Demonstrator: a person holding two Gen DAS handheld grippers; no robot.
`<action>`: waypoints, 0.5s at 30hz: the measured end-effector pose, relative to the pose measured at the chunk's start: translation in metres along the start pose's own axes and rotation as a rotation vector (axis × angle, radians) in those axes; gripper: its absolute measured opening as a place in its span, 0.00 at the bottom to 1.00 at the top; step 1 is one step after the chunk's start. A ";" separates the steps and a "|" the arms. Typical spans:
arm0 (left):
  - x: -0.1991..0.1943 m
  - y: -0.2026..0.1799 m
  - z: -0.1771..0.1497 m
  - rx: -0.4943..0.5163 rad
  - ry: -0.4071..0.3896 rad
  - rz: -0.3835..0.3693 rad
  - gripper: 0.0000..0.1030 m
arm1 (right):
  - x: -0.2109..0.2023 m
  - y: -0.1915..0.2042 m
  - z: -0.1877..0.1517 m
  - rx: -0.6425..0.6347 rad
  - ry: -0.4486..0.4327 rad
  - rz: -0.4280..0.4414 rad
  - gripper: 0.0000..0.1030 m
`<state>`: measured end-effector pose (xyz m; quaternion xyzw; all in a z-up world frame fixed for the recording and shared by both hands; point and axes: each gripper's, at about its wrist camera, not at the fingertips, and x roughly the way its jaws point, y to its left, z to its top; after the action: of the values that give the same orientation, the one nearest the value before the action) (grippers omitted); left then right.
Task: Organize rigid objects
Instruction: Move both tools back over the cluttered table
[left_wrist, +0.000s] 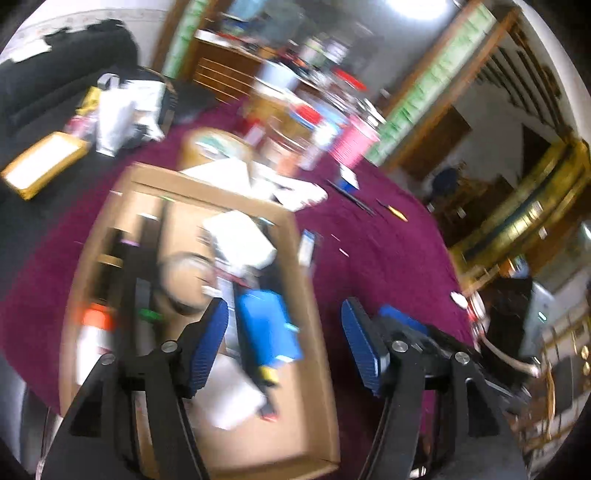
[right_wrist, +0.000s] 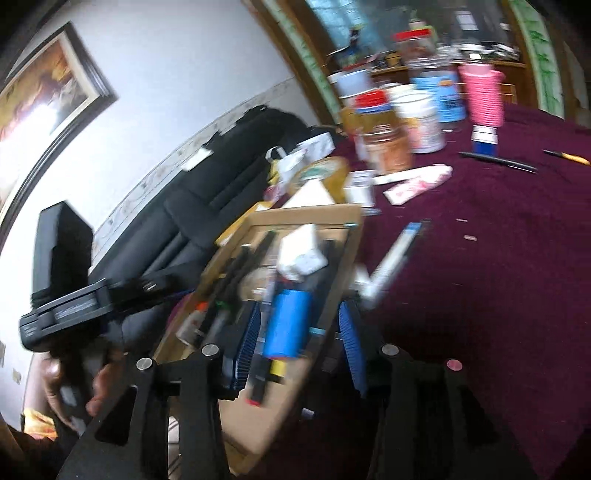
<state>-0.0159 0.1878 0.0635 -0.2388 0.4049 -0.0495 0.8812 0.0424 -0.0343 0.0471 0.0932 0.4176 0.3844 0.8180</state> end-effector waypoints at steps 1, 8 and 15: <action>0.004 -0.008 0.001 0.019 0.007 -0.005 0.61 | -0.002 -0.010 -0.001 0.022 0.003 -0.011 0.40; 0.008 -0.036 0.001 0.065 0.011 -0.033 0.61 | 0.009 -0.060 0.000 0.193 0.052 0.016 0.40; 0.008 -0.023 -0.003 0.002 0.038 -0.056 0.61 | 0.054 -0.040 -0.011 0.091 0.192 0.044 0.40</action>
<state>-0.0105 0.1635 0.0666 -0.2484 0.4146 -0.0789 0.8719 0.0754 -0.0254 -0.0122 0.1021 0.5091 0.3899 0.7605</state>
